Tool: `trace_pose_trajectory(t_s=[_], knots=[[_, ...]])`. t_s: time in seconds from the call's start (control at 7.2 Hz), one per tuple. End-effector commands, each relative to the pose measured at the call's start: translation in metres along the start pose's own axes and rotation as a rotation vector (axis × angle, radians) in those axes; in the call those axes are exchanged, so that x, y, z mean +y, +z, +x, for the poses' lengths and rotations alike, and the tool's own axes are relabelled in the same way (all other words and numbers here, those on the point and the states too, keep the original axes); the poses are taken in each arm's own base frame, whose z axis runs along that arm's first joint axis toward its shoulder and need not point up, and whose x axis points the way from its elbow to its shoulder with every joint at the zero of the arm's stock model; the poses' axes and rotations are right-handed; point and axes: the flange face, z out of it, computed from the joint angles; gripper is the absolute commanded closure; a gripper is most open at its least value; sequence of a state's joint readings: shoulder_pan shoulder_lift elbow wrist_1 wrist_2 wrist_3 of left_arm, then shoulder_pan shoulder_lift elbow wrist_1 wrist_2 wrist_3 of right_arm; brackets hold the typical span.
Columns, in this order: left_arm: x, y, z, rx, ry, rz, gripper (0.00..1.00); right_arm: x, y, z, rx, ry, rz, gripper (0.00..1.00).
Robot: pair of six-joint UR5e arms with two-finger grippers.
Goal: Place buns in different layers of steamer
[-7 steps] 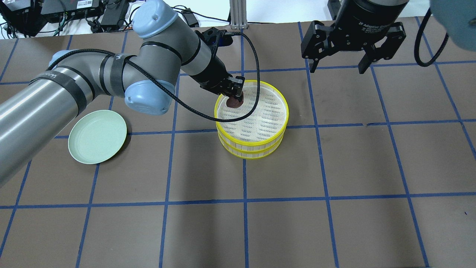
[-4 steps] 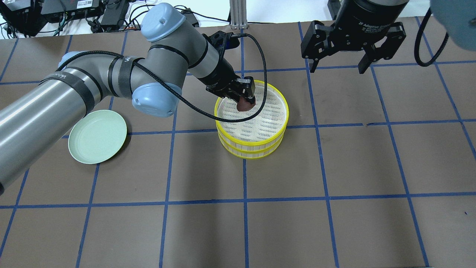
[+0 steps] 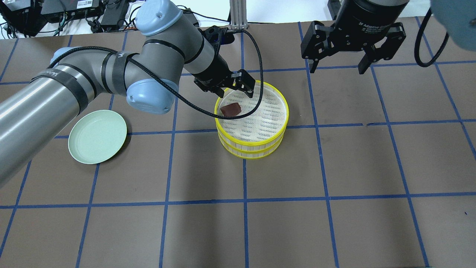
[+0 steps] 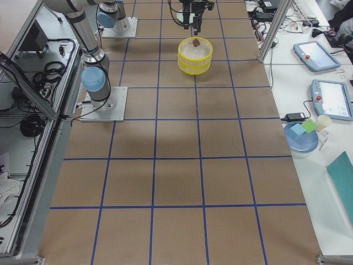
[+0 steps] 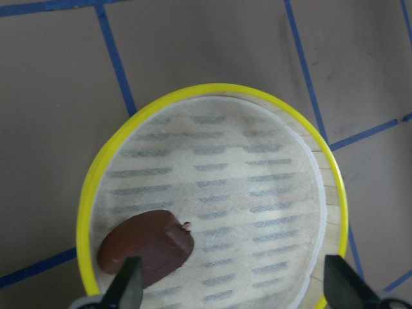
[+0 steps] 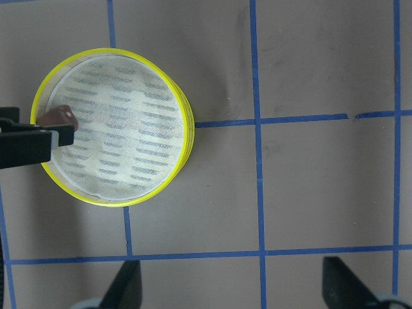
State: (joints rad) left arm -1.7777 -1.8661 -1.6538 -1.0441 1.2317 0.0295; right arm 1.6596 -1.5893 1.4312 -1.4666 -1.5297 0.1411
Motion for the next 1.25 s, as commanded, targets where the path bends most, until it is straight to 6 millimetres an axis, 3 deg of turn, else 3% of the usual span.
trace_pose_trajectory(t_s=[0.0, 0.14, 0.42, 0.56, 0.69, 0.83, 1.11], knots=[[-0.003, -0.036, -0.059, -0.177, -0.078, -0.003, 0.00, 0.000, 0.001, 0.000, 0.000, 0.003, -0.003, 0.00], [-0.001, -0.068, -0.085, -0.237, -0.130, -0.022, 0.00, 0.001, 0.003, -0.001, -0.001, 0.005, -0.010, 0.00], [0.010, -0.140, -0.121, -0.357, -0.217, -0.038, 0.00, -0.001, 0.044, -0.004, -0.006, 0.003, -0.059, 0.00], [0.022, -0.164, -0.142, -0.431, -0.237, -0.056, 0.00, -0.010, 0.065, -0.005, -0.004, 0.005, -0.079, 0.00], [0.035, -0.185, -0.151, -0.436, -0.226, -0.068, 0.00, -0.023, 0.091, -0.007, 0.004, 0.029, -0.112, 0.00], [0.047, -0.203, -0.150, -0.446, -0.214, -0.073, 0.00, -0.030, 0.097, -0.007, 0.003, 0.038, -0.104, 0.00], [0.063, -0.214, -0.149, -0.432, -0.230, -0.103, 0.00, -0.048, 0.128, -0.008, 0.013, 0.068, -0.118, 0.01]])
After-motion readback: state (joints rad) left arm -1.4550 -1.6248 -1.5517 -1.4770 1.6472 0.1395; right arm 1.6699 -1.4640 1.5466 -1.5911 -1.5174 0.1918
